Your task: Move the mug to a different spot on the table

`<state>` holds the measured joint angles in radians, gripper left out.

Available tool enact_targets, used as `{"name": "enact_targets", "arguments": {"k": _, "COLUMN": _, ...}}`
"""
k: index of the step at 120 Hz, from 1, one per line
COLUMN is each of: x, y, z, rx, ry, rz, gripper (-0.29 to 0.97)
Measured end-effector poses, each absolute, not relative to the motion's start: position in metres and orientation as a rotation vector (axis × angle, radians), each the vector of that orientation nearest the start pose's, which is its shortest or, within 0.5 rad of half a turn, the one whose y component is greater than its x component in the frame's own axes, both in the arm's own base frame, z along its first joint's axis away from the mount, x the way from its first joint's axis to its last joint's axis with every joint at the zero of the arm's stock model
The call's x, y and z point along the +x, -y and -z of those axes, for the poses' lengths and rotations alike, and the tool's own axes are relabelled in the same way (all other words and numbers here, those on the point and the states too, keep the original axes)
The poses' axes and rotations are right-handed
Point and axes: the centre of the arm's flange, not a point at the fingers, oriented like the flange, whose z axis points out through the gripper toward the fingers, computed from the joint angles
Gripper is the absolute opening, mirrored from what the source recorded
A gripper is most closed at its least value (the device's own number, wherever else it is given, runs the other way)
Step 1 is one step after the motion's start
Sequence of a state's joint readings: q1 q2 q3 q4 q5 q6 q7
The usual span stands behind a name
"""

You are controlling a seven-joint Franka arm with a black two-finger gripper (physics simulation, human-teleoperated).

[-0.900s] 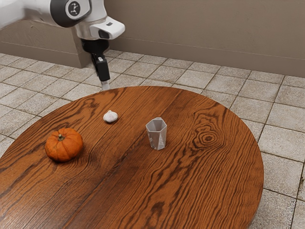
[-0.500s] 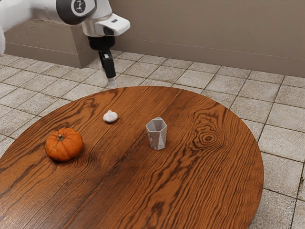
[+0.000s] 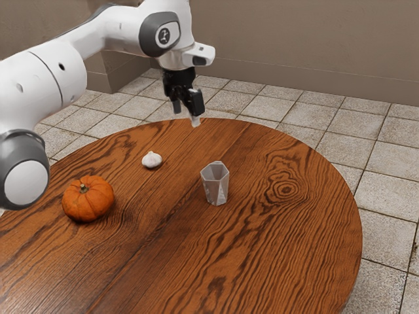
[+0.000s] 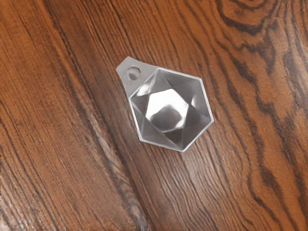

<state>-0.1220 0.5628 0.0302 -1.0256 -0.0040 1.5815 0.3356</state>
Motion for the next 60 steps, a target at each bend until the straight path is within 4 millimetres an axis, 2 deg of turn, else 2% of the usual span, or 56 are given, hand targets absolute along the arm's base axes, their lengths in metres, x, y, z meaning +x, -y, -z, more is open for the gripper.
{"name": "enact_targets", "arguments": {"k": 16, "x": 0.709, "y": 0.078, "z": -0.515, "rx": -3.045, "ry": -0.534, "rz": -0.033, "gripper": 0.68}}
{"name": "enact_targets", "arguments": {"k": 20, "x": 0.712, "y": 0.079, "z": -0.507, "rx": -3.044, "ry": -0.503, "rz": -0.050, "gripper": 0.68}}
{"name": "enact_targets", "arguments": {"k": 27, "x": 0.720, "y": 0.078, "z": -0.495, "rx": -3.046, "ry": -0.437, "rz": -0.055, "gripper": 0.68}}
{"name": "enact_targets", "arguments": {"k": 38, "x": 0.738, "y": 0.081, "z": -0.487, "rx": -3.030, "ry": -0.331, "rz": 0.009, "gripper": 0.68}}
{"name": "enact_targets", "arguments": {"k": 47, "x": 0.747, "y": 0.084, "z": -0.471, "rx": -3.034, "ry": -0.245, "rz": 0.031, "gripper": 0.68}}
{"name": "enact_targets", "arguments": {"k": 60, "x": 0.760, "y": 0.088, "z": -0.435, "rx": -3.059, "ry": -0.100, "rz": 0.046, "gripper": 0.68}}
